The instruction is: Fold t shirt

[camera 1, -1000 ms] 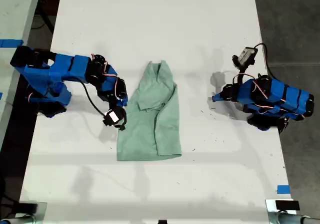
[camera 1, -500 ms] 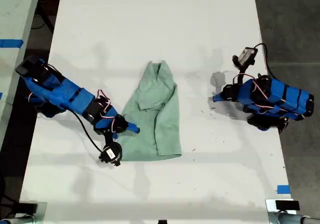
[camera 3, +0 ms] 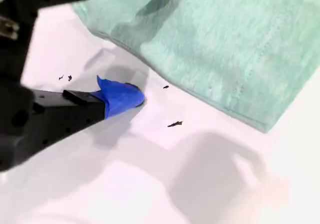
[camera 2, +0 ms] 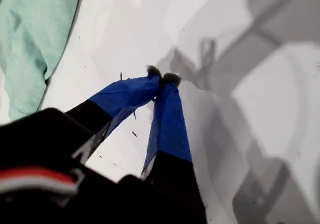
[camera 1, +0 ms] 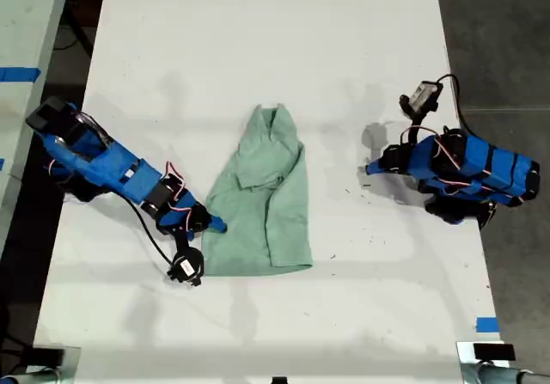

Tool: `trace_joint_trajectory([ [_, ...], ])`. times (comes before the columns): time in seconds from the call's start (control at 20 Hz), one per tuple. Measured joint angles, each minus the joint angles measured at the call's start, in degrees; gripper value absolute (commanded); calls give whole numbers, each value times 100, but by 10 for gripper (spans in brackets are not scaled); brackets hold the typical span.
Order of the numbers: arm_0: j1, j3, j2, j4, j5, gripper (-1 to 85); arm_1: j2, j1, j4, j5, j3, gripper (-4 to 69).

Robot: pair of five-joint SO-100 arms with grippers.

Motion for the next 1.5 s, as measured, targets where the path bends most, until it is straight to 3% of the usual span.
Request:
trace_joint_trajectory([
  [0.05,0,0,-18,-79,-9,250,0,0,0,0,0,13],
  [0.1,0,0,-53,-149,-9,1,0,0,0,0,0,13],
  [0.3,-149,-9,-167,-466,642,-4,0,0,0,0,0,13],
  [0.6,-211,-70,-193,-457,677,-4,0,0,0,0,0,13],
  [1.15,-615,-1934,-123,2180,747,-4,0,0,0,0,0,13],
  [1.3,-791,-3313,-747,2804,1169,-4,0,0,0,0,0,13],
  [1.5,-1072,-5098,-1898,3032,1934,-4,0,0,0,0,0,13],
])
